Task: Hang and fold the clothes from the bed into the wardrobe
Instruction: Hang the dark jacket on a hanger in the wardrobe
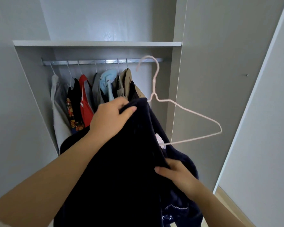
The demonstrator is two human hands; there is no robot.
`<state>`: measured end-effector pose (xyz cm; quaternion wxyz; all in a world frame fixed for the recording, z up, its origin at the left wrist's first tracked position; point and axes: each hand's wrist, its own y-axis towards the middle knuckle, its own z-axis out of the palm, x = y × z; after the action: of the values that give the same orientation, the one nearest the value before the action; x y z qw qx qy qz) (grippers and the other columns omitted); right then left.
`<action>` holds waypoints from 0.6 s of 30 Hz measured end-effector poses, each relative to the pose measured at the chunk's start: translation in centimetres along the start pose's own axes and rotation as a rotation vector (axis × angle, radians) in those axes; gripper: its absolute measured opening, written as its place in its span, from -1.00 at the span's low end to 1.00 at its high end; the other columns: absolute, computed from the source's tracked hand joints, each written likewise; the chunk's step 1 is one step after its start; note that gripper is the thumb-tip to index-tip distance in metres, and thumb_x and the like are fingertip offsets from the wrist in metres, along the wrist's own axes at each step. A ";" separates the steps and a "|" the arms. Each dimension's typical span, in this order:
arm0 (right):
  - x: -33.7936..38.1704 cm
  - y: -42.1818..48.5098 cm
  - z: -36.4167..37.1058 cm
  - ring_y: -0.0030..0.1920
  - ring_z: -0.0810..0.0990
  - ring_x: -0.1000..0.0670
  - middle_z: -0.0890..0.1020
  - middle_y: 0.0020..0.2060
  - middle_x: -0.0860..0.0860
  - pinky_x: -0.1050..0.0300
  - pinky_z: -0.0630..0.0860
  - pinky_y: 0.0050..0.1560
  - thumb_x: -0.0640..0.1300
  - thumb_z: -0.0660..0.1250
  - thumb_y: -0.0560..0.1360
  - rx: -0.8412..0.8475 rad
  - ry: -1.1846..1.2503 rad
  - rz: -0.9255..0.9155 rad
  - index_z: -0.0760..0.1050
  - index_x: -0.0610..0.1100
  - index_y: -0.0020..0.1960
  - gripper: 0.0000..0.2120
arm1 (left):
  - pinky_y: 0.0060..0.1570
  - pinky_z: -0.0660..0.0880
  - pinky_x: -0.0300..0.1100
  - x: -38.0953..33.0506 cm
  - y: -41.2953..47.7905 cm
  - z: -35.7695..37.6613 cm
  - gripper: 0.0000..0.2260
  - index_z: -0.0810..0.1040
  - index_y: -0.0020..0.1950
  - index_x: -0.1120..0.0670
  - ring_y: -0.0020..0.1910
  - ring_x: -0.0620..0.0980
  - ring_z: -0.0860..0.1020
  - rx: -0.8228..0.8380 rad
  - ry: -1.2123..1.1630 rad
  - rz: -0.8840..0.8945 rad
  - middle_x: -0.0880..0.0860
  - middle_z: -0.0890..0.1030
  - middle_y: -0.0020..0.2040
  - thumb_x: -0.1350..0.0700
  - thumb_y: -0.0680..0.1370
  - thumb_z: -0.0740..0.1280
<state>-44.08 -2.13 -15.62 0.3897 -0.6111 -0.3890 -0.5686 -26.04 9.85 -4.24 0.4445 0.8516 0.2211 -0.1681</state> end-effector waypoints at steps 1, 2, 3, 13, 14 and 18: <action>-0.7 0.0 -0.3 -0.02 0.64 -0.18 0.67 -0.07 -0.19 -0.07 0.53 0.12 -0.14 0.37 0.47 -0.006 -0.116 0.045 0.60 -0.21 -0.01 -0.84 | -0.28 0.41 -0.21 0.6 0.2 -0.6 -0.85 0.46 -0.28 -0.14 -0.37 -0.25 0.48 -0.040 0.005 -0.006 -0.19 0.53 -0.42 -0.10 0.46 0.35; -1.3 0.0 -0.6 -0.04 0.64 -0.15 0.67 -0.09 -0.16 -0.06 0.53 0.11 -0.11 0.36 0.48 0.008 -0.247 0.079 0.59 -0.20 -0.02 -0.83 | -0.27 0.42 -0.21 1.3 0.3 -1.3 -0.87 0.46 -0.25 -0.14 -0.35 -0.20 0.49 -0.075 0.021 -0.008 -0.17 0.53 -0.41 -0.10 0.46 0.35; -1.5 0.2 -0.8 -0.06 0.64 -0.11 0.67 -0.12 -0.12 -0.01 0.54 0.09 -0.06 0.34 0.48 0.034 -0.405 0.101 0.58 -0.18 -0.03 -0.81 | -0.27 0.42 -0.23 1.9 0.4 -2.1 -0.88 0.47 -0.24 -0.14 -0.35 -0.20 0.50 -0.100 0.036 -0.011 -0.14 0.54 -0.38 -0.10 0.45 0.35; 0.9 3.5 -5.0 0.18 0.49 -0.01 0.59 0.11 0.01 0.23 0.26 0.22 0.11 0.26 0.47 -0.061 -1.441 -0.127 0.51 -0.05 0.17 -0.65 | -0.22 0.35 -0.60 6.3 -2.2 -9.7 -0.75 0.51 -0.23 -0.30 -0.25 -0.37 0.53 0.088 0.100 0.058 -0.33 0.58 -0.19 0.09 0.47 0.39; 1.2 3.7 -5.1 0.20 0.48 -0.01 0.59 0.11 0.02 0.22 0.22 0.26 0.13 0.25 0.48 -0.059 -1.488 -0.146 0.50 -0.02 0.18 -0.64 | -0.24 0.36 -0.56 6.7 -2.6 -10.1 -0.77 0.50 -0.20 -0.25 -0.26 -0.34 0.54 0.100 0.160 0.068 -0.29 0.59 -0.23 0.10 0.48 0.39; 2.4 5.0 -4.4 0.17 0.47 0.03 0.60 0.00 0.07 0.15 0.10 0.30 0.23 0.20 0.47 -0.080 -1.651 -0.177 0.51 0.03 0.10 -0.65 | -0.37 0.33 -0.30 8.0 -4.0 -11.5 -0.84 0.47 -0.25 -0.01 -0.41 -0.12 0.47 0.054 0.338 0.057 -0.18 0.45 -0.42 0.15 0.47 0.41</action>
<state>-41.15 -8.08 -13.20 -0.0890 -0.8124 -0.5760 0.0207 -20.37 23.22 -4.50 0.3824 0.8854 0.2637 -0.0159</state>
